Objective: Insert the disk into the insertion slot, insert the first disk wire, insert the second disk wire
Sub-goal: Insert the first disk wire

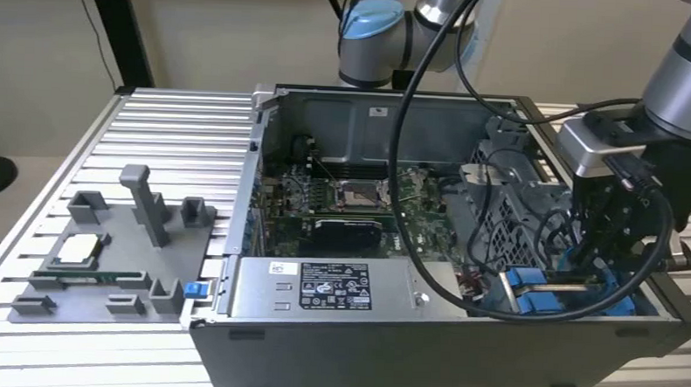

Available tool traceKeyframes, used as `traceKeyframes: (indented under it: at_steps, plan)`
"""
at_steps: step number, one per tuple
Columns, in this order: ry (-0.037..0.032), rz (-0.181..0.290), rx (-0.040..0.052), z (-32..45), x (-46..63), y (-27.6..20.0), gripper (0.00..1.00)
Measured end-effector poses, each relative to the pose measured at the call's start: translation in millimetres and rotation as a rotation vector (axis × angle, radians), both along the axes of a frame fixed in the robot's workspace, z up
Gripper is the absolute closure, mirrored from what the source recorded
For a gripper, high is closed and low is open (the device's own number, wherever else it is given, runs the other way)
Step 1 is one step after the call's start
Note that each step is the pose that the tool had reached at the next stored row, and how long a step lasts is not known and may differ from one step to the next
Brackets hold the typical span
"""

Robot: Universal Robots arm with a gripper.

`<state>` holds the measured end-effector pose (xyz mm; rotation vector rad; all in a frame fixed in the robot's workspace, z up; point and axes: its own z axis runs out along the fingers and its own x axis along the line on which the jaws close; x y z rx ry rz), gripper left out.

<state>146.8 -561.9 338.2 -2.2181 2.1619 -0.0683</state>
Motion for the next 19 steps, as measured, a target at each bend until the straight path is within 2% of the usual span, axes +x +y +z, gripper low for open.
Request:
traceKeyframes:
  at_steps: [3, 9, 10, 13, 19]
  plan:
    - [-0.0014, 0.0, 0.0001, -0.6, 0.0, 0.1, 1.0]
    - [-0.0016, 0.0, 0.0, -6.9, 0.0, 0.1, 1.0]
    - [-0.0015, 0.0, 0.0011, -7.9, 0.0, 0.0, 0.0]
    - [-0.0015, 0.0, 0.001, -6.7, 0.0, 0.0, 0.0]
    - [-0.0016, 0.0, 0.0006, 17.8, 0.0, 0.0, 0.0]
